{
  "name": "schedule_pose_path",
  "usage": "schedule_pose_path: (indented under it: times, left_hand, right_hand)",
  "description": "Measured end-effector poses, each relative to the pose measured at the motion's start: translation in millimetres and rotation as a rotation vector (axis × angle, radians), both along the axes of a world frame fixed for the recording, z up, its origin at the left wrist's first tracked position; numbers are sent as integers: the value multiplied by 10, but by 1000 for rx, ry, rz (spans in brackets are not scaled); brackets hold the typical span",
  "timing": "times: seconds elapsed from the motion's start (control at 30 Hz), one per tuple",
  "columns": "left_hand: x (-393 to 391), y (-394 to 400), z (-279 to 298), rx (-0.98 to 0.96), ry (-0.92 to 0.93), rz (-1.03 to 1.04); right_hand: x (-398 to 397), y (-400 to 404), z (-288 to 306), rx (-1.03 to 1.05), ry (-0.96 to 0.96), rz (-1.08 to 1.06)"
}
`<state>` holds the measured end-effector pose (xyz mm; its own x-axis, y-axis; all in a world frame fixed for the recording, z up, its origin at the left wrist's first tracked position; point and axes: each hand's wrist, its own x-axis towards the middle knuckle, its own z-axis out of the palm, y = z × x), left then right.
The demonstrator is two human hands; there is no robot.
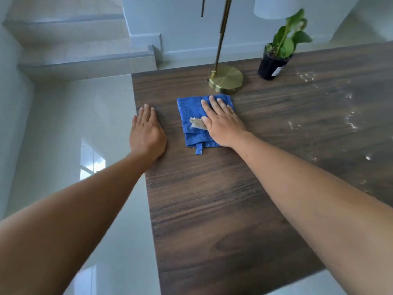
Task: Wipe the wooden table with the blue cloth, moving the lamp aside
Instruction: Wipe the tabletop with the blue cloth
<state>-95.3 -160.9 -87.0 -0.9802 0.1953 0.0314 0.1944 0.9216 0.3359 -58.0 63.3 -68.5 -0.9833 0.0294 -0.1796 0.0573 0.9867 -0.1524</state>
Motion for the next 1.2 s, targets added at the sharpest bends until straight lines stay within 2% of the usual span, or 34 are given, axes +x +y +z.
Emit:
schedule_pose_path:
  times: [0.1,0.17,0.3,0.43,0.67,0.9,1.03,1.2]
  left_hand:
    - [26,77,86,-104,-18,-76]
    - [132,220,121,-93,2,-192]
    - [388,581,87,3,-24,-321]
    - [463,653,15,15,-11,-384]
    - [449,657,0,-6,11,-378]
    - [493,673,56,-44,-9,-376]
    - [607,682,96,-65,-3,-368]
    - [1042,787,44,-5,-11,-318]
  right_hand:
    - [458,428,42,29,-39,-165]
    - [649,531,57,36,-72,-283]
    - [897,130,67,25,-62,-398]
    - [1299,-299,23,19,-29,-439]
    - [2073,-293,-53,8,33,-395]
    - [2044,-68,48,-58,-41,-148]
    - [2165,48,30,-55,-25,-103]
    - [2534,285,63,-82,-14,-32]
